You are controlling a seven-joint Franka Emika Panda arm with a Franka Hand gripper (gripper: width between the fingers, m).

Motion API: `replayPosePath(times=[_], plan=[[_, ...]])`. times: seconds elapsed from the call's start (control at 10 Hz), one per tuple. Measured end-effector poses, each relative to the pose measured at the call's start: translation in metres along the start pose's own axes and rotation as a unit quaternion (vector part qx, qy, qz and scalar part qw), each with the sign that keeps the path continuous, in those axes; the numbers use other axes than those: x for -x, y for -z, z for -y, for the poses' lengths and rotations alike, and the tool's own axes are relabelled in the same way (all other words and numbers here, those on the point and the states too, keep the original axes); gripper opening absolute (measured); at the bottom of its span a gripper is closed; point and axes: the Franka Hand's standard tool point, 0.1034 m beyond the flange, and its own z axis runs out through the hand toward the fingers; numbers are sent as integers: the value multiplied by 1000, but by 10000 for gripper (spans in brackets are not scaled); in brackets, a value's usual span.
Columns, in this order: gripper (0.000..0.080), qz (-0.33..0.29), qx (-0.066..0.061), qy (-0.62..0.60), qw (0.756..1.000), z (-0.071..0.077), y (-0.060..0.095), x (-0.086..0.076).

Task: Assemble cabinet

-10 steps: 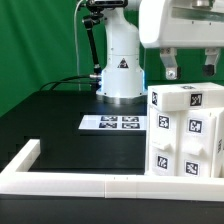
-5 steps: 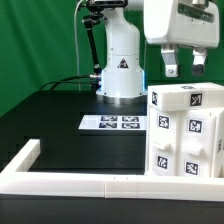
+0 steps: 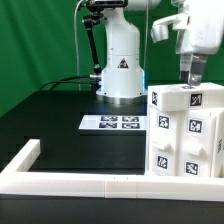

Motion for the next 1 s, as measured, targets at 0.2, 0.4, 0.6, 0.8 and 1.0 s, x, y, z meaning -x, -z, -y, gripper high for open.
replayPosePath(times=[0.2, 0.4, 0.6, 0.8, 1.0], plan=[[797, 15, -8, 51, 999, -1, -12, -4], [797, 19, -9, 77, 997, -1, -20, -4], [696, 18, -5, 71, 997, -3, -20, -2], [562, 18, -5, 68, 998, -3, -20, -1], [557, 18, -5, 55, 998, -3, -20, -1]])
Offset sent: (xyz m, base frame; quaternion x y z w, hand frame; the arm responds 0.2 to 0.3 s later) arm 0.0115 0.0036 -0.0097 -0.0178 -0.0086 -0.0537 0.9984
